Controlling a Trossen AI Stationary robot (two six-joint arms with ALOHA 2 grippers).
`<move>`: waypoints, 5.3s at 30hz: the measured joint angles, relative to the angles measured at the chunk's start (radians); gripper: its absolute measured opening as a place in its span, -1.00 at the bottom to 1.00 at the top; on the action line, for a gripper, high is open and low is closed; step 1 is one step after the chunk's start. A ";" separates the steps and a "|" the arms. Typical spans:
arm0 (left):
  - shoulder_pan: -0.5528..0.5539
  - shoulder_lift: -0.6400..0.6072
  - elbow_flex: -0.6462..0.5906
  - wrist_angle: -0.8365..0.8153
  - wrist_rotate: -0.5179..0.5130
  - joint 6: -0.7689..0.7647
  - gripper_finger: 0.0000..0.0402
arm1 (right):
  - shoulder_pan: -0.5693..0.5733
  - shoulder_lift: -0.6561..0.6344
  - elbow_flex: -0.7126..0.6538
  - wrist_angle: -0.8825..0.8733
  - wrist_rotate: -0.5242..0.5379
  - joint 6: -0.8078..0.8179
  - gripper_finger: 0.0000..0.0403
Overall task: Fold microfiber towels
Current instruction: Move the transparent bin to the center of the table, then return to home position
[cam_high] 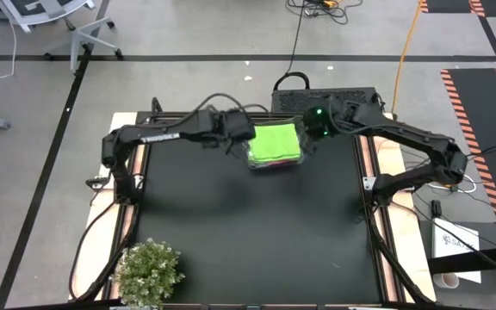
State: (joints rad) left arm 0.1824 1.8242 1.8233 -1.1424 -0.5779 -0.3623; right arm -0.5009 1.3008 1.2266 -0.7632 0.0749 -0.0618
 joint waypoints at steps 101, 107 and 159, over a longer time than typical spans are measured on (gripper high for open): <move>-0.205 0.063 -0.354 0.156 0.449 -0.512 -0.96 | 0.412 -0.010 -0.512 0.368 -0.178 0.746 -1.00; -0.204 0.056 -0.354 0.121 0.437 -0.511 -0.99 | 0.429 -0.010 -0.512 0.372 -0.183 0.758 -1.00; -0.373 -0.210 -0.356 -0.046 0.129 -0.461 -0.98 | 0.239 -0.461 -0.507 0.042 -0.174 0.530 -0.77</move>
State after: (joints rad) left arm -0.1911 1.6144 1.4677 -1.1883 -0.4492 -0.8231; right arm -0.2623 0.8401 0.7197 -0.7209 -0.0989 0.4678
